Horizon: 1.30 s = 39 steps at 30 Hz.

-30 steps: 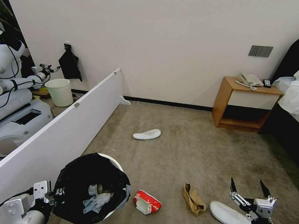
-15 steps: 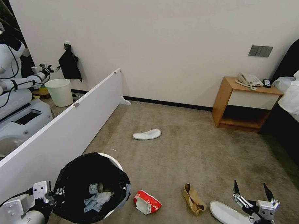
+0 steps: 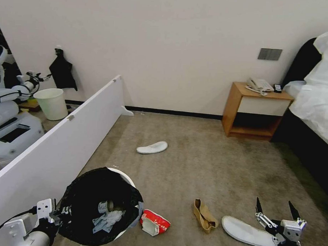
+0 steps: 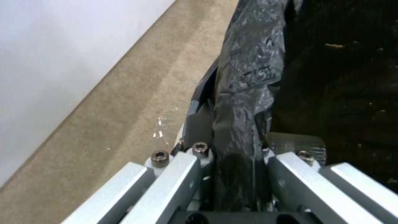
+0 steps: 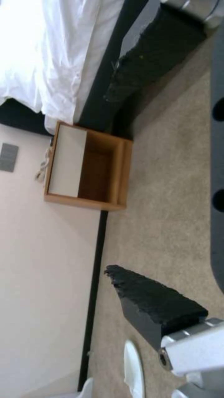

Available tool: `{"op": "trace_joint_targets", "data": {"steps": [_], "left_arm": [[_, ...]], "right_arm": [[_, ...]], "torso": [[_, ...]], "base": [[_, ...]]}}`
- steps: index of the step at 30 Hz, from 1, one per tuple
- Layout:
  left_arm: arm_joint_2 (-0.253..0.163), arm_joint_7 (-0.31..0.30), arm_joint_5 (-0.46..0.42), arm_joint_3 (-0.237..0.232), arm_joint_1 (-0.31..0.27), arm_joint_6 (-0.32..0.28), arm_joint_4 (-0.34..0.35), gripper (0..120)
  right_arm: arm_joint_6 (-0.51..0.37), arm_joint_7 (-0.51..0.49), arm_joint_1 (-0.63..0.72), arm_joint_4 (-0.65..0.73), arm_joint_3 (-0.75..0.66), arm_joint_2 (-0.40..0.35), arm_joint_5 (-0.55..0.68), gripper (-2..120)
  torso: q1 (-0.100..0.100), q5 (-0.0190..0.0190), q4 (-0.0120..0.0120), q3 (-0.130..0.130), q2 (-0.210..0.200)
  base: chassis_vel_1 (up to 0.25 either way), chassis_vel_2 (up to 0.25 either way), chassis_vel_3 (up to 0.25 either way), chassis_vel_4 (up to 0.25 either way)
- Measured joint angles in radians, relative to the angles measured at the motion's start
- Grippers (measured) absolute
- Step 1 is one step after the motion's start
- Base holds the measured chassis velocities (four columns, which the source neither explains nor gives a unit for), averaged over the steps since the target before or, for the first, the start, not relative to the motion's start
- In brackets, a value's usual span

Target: Pick up the trash bin, then pick up the garbage from the floor and place it into the trash bin.

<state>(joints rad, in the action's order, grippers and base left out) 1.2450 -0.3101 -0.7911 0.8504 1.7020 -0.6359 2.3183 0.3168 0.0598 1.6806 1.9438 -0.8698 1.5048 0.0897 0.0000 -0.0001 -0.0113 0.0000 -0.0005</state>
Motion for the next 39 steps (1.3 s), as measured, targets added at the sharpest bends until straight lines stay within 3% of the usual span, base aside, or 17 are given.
{"op": "trace_joint_targets", "data": {"steps": [39], "left_arm": [[0.001, -0.009, -0.013, 0.001, -0.003, 0.002, 0.005, 3]], "right_arm": [[0.009, 0.025, 0.0, -0.006, -0.003, 0.001, 0.024, 100]], "torso": [[0.0, 0.0, 0.0, 0.0, 0.0]], "base": [[0.0, 0.0, 0.0, 0.0]]}}
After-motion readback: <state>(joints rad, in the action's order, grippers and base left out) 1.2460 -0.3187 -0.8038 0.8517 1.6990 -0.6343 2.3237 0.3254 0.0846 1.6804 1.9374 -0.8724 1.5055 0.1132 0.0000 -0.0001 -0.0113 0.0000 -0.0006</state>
